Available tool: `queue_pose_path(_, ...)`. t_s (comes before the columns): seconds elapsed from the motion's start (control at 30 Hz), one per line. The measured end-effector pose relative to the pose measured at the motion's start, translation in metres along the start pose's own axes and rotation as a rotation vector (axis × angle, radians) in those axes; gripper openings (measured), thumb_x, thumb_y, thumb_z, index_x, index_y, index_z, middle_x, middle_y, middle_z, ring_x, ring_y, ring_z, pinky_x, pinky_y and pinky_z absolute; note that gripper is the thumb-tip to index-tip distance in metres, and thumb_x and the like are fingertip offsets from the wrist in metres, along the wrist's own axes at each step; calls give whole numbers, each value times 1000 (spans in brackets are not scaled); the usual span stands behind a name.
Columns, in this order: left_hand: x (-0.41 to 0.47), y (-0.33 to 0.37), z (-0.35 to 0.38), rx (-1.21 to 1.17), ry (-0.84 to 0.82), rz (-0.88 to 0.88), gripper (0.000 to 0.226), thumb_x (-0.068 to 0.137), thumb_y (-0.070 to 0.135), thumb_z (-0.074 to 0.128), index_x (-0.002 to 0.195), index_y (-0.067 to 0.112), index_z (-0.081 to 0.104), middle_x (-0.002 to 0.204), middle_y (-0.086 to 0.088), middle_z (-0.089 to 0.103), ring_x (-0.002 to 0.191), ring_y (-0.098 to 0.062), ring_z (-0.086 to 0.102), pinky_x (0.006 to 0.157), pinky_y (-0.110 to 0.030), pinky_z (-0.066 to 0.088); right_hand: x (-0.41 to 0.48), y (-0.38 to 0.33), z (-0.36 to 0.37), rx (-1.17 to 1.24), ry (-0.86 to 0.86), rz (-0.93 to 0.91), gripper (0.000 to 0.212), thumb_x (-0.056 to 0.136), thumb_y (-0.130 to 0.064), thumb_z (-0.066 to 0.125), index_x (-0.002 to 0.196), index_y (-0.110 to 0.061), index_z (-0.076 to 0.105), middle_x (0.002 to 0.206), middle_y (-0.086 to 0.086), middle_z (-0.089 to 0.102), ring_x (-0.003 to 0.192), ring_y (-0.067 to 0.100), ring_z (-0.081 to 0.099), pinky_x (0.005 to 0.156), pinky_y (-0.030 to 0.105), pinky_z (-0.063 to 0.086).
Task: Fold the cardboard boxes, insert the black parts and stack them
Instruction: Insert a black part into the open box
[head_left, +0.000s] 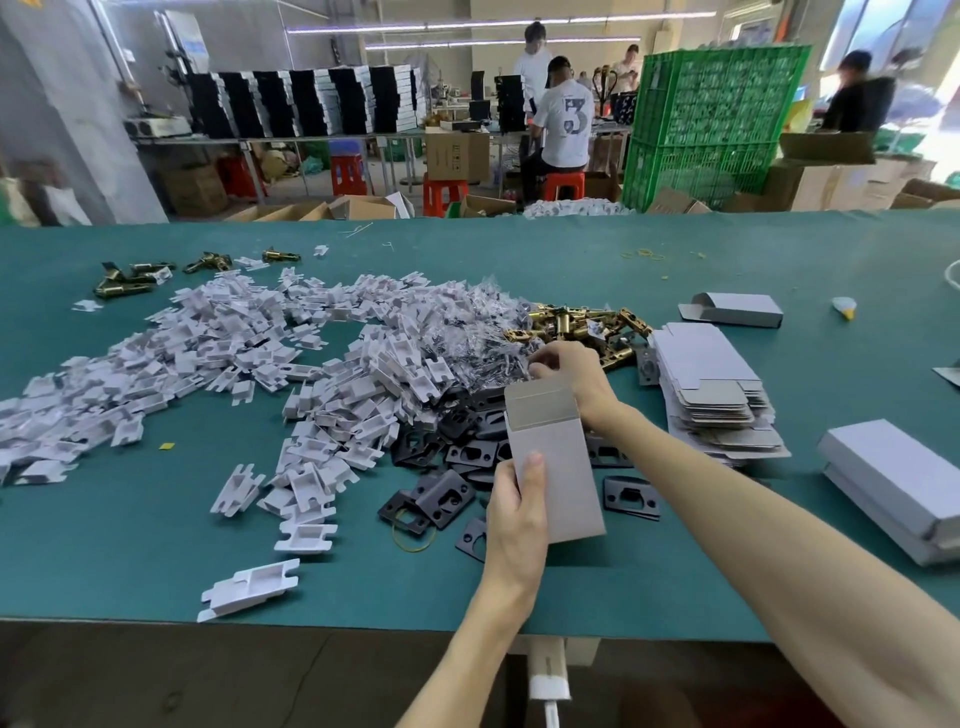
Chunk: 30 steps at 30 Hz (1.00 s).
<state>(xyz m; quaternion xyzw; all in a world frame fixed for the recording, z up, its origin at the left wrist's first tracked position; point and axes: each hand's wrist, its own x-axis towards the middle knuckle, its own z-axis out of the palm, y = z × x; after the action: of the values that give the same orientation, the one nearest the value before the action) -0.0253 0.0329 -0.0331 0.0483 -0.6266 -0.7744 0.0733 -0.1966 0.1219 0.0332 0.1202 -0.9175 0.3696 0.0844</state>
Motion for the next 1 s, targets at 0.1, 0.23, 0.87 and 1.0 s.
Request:
queue_pose_path(0.1,-1,0,1,18,-6,0,41,95,55,53,117,21,59,111,-1,74,100,-16,73,84,-33,61,-11,-1,-12,82,77,-13,12,94,-17,70,100,-8,73,91,4,72,84,18,65,79,33,53)
queue_pose_path(0.23,-2,1,1,47,-23,2,47,94,57,53,118,17,60,106,1,75,95,-12,73,78,-28,59,-27,1,-31,104,125,-35,7,91,-16,74,93,-10,70,86,-1,68,85,17,64,82,31,53)
queue_pose_path(0.87,-6,5,-1,127,-77,16,34,98,62,43,101,31,55,80,30,60,71,15,52,66,-3,42,-97,-47,-97,385,128,-220,16,89,-5,74,105,-7,72,92,8,76,82,21,72,70,30,60)
queue_pose_path(1.0,-10,8,-1,120,-89,4,34,95,69,35,121,49,46,103,58,51,96,38,43,84,8,31,-111,-57,-92,186,42,-382,16,89,-1,72,104,-8,73,91,0,74,83,12,69,80,23,57)
